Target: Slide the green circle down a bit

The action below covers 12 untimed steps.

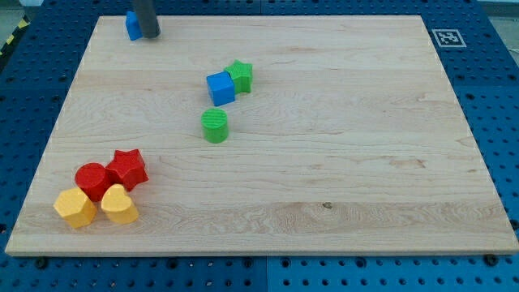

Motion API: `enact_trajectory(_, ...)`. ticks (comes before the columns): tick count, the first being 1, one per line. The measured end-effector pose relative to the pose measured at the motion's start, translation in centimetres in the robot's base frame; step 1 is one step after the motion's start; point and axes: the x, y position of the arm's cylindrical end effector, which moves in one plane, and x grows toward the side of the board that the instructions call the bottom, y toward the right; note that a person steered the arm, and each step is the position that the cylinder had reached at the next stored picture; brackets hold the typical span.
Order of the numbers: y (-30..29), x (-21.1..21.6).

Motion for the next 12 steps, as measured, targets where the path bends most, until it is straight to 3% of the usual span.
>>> enact_trajectory(3,-2.8,-0.2)
enact_trajectory(4,-0.5,0.9)
enact_trajectory(5,4.0,4.7)
enact_trajectory(7,6.4,12.3)
enact_trajectory(10,6.4,12.6)
enact_trajectory(12,6.4,16.2)
